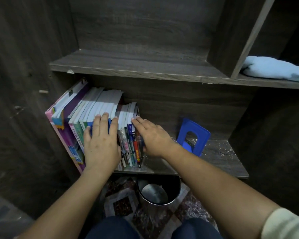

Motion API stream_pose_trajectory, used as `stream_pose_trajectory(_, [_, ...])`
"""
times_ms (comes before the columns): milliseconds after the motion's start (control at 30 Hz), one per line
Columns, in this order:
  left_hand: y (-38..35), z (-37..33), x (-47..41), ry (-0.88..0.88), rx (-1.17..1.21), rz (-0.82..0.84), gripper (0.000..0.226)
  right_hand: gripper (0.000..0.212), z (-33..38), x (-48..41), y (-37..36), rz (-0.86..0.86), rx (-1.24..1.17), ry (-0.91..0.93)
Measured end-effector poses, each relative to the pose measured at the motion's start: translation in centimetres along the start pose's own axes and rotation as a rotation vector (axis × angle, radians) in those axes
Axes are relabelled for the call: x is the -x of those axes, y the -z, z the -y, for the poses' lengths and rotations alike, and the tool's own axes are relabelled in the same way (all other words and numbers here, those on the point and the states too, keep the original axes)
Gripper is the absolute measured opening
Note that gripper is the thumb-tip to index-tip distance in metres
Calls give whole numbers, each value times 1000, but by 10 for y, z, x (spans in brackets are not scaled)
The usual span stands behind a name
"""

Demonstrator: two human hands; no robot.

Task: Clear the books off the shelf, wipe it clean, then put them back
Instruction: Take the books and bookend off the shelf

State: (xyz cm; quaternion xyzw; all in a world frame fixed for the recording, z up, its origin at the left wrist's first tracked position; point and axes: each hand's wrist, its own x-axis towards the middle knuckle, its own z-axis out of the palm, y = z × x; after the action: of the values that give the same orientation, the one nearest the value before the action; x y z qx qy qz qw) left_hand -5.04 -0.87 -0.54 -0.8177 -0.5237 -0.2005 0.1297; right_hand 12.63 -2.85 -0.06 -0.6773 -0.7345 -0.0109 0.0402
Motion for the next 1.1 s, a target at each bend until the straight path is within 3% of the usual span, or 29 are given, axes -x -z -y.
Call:
stream_pose_trajectory(167, [-7, -3, -1, 17, 0, -20, 87, 107, -6, -4, -8, 17, -31, 26])
stream_pose_trajectory(367, [-9, -8, -1, 42, 19, -27, 88, 82, -13, -13, -7, -95, -50, 88])
stream_pose_trajectory(600, [-9, -8, -1, 46, 30, -34, 88, 110, -11, -19, -11, -84, -118, 66])
stream_pose_trajectory(933, [-12, -7, 0, 37, 21, -62, 85, 82, -15, -15, -10, -158, -143, 136])
stream_pose_trajectory(1100, [-14, -8, 0, 47, 27, -82, 80, 93, -17, -20, -5, -137, -191, 154])
